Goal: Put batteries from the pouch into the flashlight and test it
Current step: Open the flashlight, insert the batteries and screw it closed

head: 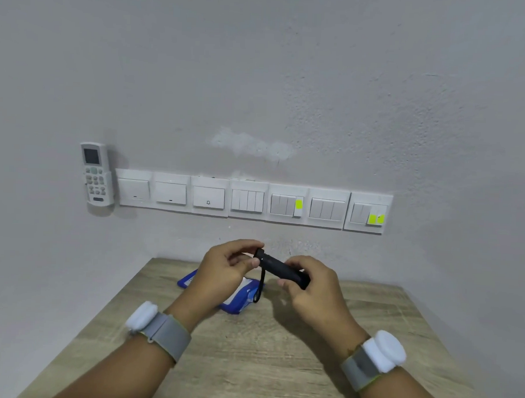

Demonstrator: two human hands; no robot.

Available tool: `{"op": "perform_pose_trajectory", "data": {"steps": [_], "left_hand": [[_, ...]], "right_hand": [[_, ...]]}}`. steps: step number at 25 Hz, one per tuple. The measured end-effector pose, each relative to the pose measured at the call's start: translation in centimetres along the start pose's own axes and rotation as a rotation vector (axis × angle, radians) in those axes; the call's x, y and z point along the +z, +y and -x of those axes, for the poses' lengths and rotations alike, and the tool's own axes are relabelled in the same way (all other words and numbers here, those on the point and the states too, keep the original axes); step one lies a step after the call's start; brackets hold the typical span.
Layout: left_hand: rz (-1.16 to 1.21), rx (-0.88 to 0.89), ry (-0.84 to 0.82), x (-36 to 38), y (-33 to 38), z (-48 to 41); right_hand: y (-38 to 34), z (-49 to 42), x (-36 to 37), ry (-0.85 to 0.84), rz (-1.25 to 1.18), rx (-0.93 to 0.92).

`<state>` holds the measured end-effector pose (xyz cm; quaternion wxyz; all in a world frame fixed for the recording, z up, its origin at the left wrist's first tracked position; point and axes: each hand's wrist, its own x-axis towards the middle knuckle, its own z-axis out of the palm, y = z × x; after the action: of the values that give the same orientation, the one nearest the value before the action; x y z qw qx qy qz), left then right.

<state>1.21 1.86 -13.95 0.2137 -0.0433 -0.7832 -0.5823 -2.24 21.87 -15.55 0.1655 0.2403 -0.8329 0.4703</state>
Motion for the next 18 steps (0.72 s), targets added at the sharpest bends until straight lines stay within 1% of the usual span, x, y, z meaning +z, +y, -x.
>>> {"op": "perform_pose_trajectory", "data": {"steps": [4, 7, 14, 18], "left_hand": [[0.037, -0.057, 0.029, -0.13, 0.38, 0.15], [0.021, -0.097, 0.026, -0.08, 0.23, 0.08], [-0.016, -0.098, 0.036, -0.07, 0.35, 0.29], [-0.016, -0.114, 0.007, -0.24, 0.13, 0.18]], "right_hand": [[0.19, -0.02, 0.08, 0.055, 0.044, -0.060], [0.22, -0.11, 0.20, 0.094, 0.055, -0.086], [0.31, -0.10, 0.21, 0.099, 0.074, -0.150], [0.19, -0.09, 0.10, 0.122, 0.114, -0.196]]}}
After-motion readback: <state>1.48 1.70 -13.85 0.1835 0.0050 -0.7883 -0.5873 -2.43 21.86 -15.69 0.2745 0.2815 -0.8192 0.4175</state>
